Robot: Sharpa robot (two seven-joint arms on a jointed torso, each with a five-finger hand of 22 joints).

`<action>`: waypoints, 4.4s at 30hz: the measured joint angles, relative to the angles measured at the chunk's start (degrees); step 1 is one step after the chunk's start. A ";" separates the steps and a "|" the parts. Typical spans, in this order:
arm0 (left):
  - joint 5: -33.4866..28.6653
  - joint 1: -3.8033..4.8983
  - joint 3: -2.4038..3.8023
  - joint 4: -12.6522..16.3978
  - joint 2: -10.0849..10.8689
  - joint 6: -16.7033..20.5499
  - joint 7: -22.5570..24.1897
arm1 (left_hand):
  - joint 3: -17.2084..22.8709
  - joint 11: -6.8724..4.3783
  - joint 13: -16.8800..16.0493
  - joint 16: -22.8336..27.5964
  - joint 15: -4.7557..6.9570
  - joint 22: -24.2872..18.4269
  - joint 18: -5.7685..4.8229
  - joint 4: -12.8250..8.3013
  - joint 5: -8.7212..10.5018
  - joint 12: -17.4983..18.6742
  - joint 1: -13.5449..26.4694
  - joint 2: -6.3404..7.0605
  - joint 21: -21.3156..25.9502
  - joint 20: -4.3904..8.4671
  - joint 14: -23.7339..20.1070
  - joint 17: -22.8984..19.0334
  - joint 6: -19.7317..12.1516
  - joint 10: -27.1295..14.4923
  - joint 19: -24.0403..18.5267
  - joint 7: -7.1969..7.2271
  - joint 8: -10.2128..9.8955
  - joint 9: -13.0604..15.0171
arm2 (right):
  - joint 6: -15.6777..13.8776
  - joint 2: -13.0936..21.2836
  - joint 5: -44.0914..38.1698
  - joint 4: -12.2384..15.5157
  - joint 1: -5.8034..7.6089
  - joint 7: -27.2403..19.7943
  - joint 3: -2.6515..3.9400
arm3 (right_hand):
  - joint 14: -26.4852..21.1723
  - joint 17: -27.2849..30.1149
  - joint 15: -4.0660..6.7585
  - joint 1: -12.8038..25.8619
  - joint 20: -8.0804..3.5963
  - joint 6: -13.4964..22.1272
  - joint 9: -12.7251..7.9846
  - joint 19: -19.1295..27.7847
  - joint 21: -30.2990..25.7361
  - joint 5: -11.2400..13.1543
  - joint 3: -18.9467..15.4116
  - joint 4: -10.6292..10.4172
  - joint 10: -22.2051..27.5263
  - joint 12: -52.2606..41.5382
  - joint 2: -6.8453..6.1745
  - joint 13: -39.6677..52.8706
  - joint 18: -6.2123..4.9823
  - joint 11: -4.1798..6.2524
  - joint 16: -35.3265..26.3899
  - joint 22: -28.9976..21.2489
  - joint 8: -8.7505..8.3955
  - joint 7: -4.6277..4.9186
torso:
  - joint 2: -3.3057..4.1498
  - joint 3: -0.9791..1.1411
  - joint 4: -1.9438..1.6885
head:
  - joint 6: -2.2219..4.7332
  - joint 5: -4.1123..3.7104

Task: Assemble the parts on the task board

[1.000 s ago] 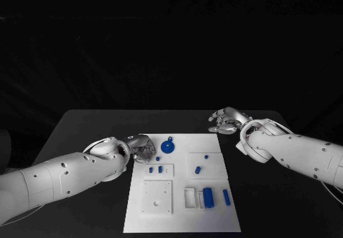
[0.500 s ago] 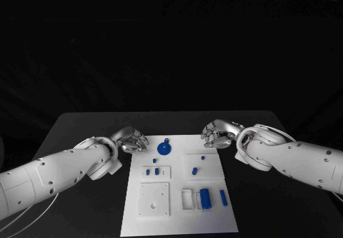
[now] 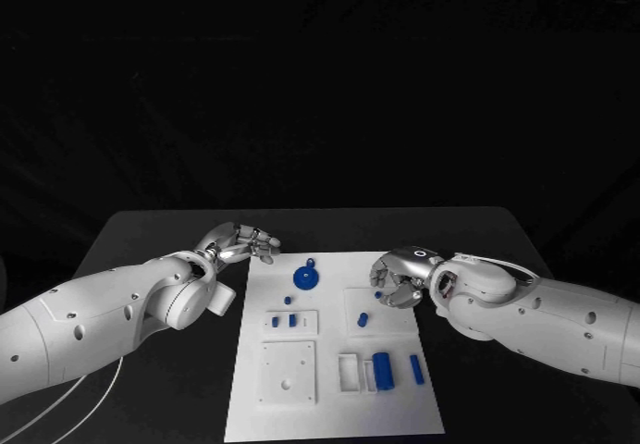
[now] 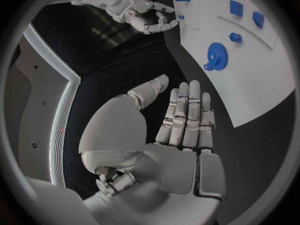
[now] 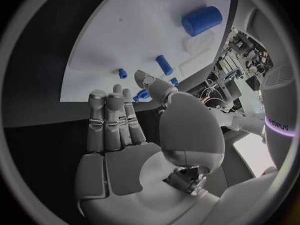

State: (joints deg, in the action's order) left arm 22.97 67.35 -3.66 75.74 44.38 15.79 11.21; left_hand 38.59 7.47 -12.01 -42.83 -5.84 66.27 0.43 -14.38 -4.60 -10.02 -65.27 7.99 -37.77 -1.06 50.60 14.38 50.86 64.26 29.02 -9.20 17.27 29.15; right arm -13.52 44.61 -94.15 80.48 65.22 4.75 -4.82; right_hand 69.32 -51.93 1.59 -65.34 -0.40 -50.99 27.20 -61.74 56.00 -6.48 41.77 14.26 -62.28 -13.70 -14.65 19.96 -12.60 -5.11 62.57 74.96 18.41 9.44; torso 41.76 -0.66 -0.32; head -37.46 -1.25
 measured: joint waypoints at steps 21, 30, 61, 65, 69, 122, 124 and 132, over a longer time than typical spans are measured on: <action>-4.02 -0.01 -0.01 0.04 0.14 -0.11 1.40 | -0.17 0.51 0.90 1.61 -0.17 0.41 0.00 0.17 0.00 0.77 0.00 0.00 0.30 -0.06 0.85 0.73 -0.41 -0.92 -0.05 0.00 0.21 -0.02 | -0.57 -1.96 -6.97 -1.90 -1.29 4.08 -0.48 | 0.39 1.10 0.08 -1.57 -0.09 -1.85 -0.42 -0.75 -0.62 3.16 5.36 -3.91 -2.09 1.44 -1.57 -0.36 0.21 0.81 0.84 -0.01 0.23 -0.60 | 0.01 0.07 0.09 | -0.63 0.40; -4.50 -0.01 -0.01 -0.15 0.16 -0.10 1.43 | -0.32 0.51 1.04 1.82 0.04 0.46 0.01 0.32 0.00 0.77 0.00 0.00 0.30 -0.06 1.06 0.92 -0.76 -0.92 -0.05 -0.05 0.21 -0.02 | -1.45 -2.87 -7.67 -2.76 -1.67 4.37 -0.35 | 0.92 1.27 0.97 -1.80 -0.32 -2.97 -0.42 -1.35 -0.62 3.38 6.86 -5.41 -3.30 0.69 -1.34 0.92 0.25 1.44 0.99 -0.01 0.70 -1.29 | 0.01 0.09 0.06 | -0.82 0.48; -4.70 -0.01 -0.02 -0.82 0.21 -0.44 1.09 | -0.51 0.50 1.77 3.15 0.55 1.17 0.00 0.51 0.00 0.76 -0.01 0.00 -0.38 1.47 1.98 2.83 -1.13 -0.92 3.57 -0.10 0.21 -0.08 | -2.67 -3.62 -13.75 -2.45 -2.28 6.26 -0.69 | 2.49 1.81 2.96 -3.39 -1.12 -7.91 0.39 -2.55 0.83 3.38 9.00 -2.33 -7.37 -1.16 0.26 5.24 0.26 3.49 1.77 -0.03 2.70 -3.29 | -0.02 0.05 0.06 | -1.12 0.31; -4.71 -0.01 -0.02 -0.85 0.22 -0.47 1.02 | -0.50 0.71 1.78 3.15 0.53 1.21 0.00 0.51 0.00 0.76 -0.01 0.00 -0.38 1.47 1.99 2.87 -1.13 -1.13 3.56 -0.10 0.21 -0.12 | -3.19 -3.63 -15.13 -2.26 -2.47 6.84 -0.78 | 2.85 1.89 3.32 -3.78 -1.33 -8.49 0.60 -2.78 0.94 3.39 9.90 -2.59 -7.60 -1.30 -0.12 6.34 0.27 3.69 1.77 -0.03 3.04 -3.54 | -0.02 0.07 0.06 | -1.16 0.25; -4.72 -0.01 -0.02 -0.89 0.23 -0.47 0.98 | -0.50 0.71 1.78 3.15 0.34 1.20 0.01 0.51 0.00 0.76 0.00 0.00 -0.60 1.47 2.18 2.94 -1.13 -1.13 3.56 -0.11 0.21 -0.13 | -3.79 -3.52 -16.12 -1.98 -2.68 7.31 -0.85 | 3.18 2.00 3.63 -4.15 -1.67 -9.31 0.99 -3.31 1.28 3.44 10.44 -3.14 -8.08 -1.79 -0.49 6.74 0.30 3.78 1.77 -0.03 3.33 -3.77 | -0.01 0.06 0.08 | -1.20 0.21; -4.75 -0.01 -0.01 -2.09 0.15 -0.39 0.91 | -0.66 0.71 1.98 3.38 0.76 1.34 0.00 0.35 0.00 0.76 -0.01 0.00 -0.60 1.67 2.60 3.58 -1.13 -1.12 4.17 -0.11 0.43 -0.16 | -9.35 -1.59 -9.49 8.19 -2.28 7.53 2.22 | 4.71 2.21 3.95 -3.83 -2.47 -9.95 3.48 -4.73 1.62 3.57 12.31 -4.37 -9.72 -2.16 -1.29 10.44 0.63 4.81 1.88 -0.02 4.14 -4.44 | -0.03 -0.03 0.04 | -0.64 1.63; -4.75 -0.01 -0.01 -2.31 0.02 -0.36 0.93 | -0.66 0.71 1.98 3.38 0.76 1.34 0.00 0.35 0.00 0.76 -0.01 0.00 -0.59 1.67 2.60 3.61 -1.13 -1.12 4.17 -0.11 0.42 -0.16 | -9.47 -2.71 -9.43 8.64 -2.29 7.41 2.22 | 4.72 2.21 3.94 -3.83 -2.47 -9.95 3.48 -4.73 1.62 3.57 12.40 -4.28 -9.73 -2.16 -1.29 10.43 0.63 4.82 1.88 -0.02 4.14 -4.44 | -0.03 -0.01 0.03 | -0.63 2.09; -4.78 0.01 -0.03 -3.25 -0.88 -0.20 1.04 | -0.66 0.71 2.03 3.38 0.76 1.33 0.01 0.35 0.00 0.76 -0.01 0.00 -0.59 1.67 2.60 3.67 -1.13 -1.12 4.17 -0.11 0.43 -0.16 | -9.54 -6.69 -9.90 9.99 -2.92 7.11 1.04 | 4.72 2.20 3.94 -3.83 -2.46 -9.95 3.52 -4.72 1.61 3.58 12.46 -4.22 -9.84 -2.16 -1.29 10.62 0.63 4.92 1.67 -0.03 3.99 -4.44 | -0.11 -0.07 0.03 | -0.86 4.62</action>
State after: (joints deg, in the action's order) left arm 18.19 67.37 -3.69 72.49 43.50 15.59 12.25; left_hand 37.93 8.18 -9.98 -39.45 -5.07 67.61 0.43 -14.03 -4.60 -9.26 -65.28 7.99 -38.37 0.61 53.20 18.05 49.73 63.14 33.19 -9.31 17.69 28.99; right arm -23.06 37.92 -104.05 90.48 62.29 11.86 -3.79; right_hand 74.04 -49.72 5.53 -69.17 -2.86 -60.94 30.73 -66.47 57.61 -2.91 54.24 10.05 -72.12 -15.86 -15.94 30.58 -11.97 -0.20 64.23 74.93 22.40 5.00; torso 41.65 -0.74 -0.30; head -38.32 3.37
